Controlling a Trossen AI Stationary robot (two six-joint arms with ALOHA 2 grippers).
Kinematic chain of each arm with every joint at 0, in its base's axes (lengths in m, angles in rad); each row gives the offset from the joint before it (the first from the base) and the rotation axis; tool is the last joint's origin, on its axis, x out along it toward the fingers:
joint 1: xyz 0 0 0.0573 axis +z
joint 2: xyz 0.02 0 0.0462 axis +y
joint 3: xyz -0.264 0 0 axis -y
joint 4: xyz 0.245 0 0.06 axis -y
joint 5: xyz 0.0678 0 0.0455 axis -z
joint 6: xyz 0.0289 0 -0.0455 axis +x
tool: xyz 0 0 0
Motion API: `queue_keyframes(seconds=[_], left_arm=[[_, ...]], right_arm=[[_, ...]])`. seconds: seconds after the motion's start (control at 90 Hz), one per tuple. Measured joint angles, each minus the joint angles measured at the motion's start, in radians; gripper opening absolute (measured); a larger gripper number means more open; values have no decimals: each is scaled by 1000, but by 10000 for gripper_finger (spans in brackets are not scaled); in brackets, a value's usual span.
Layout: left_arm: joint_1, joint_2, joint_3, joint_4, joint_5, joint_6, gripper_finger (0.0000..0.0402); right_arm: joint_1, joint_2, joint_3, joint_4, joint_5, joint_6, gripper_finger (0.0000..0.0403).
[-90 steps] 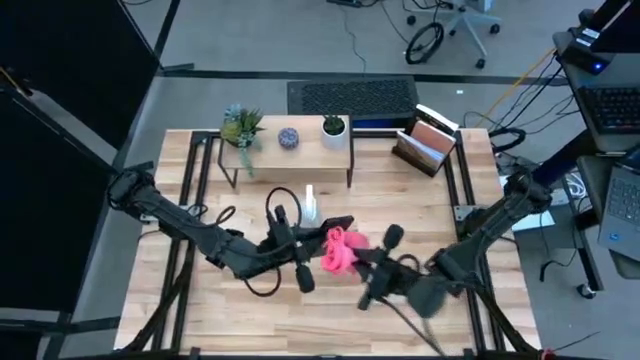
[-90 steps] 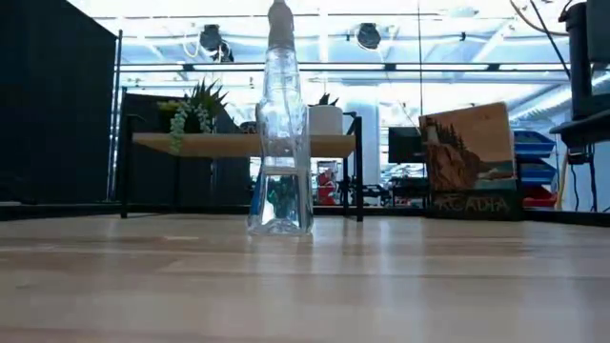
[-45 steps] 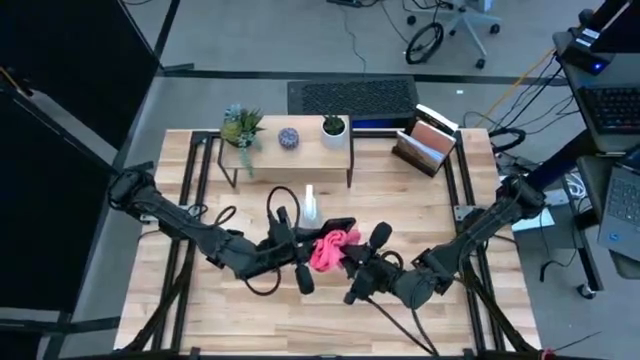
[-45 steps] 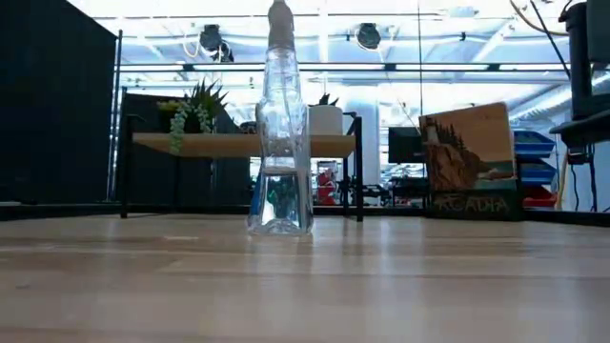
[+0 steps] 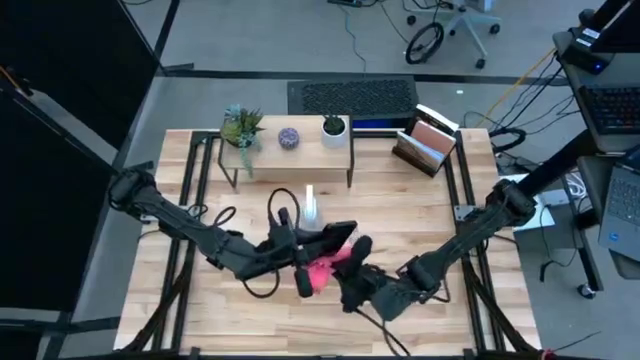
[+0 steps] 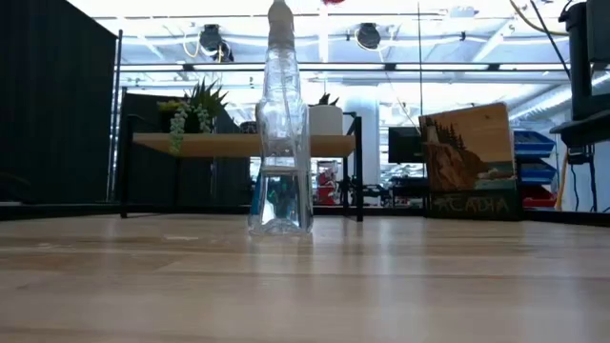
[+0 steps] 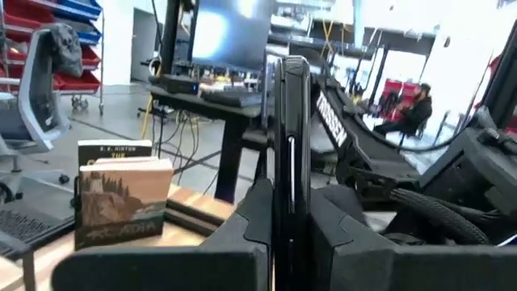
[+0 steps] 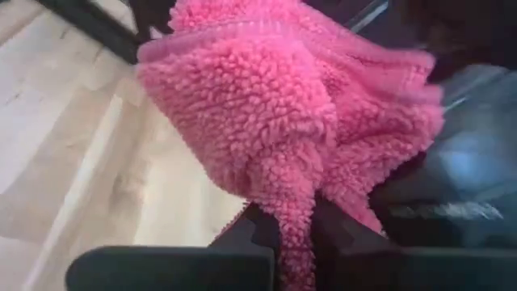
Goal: Apply microfiber cloth
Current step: Wipe the back of the cellphone using the pink microfiber cloth
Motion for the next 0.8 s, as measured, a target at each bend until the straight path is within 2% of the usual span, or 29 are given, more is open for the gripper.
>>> queue_keyframes(seconds=[0.144, 0.278, 0.344, 0.467, 0.533, 0.8], left_arm=[[-4, 2, -8, -47, -10, 12, 11], [-3, 14, -13, -58, -3, 8, 11], [-7, 8, -11, -50, -4, 10, 11], [-11, 8, -10, -36, -5, 11, 11], [-9, 8, -10, -39, -2, 8, 11], [1, 8, -11, -39, 35, -15, 11]], right_arm=[[29, -81, 5, 29, 64, 17, 4], [47, -109, 6, 26, -7, 57, 4], [50, -114, 5, 26, -2, 56, 5], [55, -120, 6, 32, 130, 21, 6], [49, -119, 6, 22, 145, 29, 7], [-13, -60, 6, 11, -76, 165, 8]])
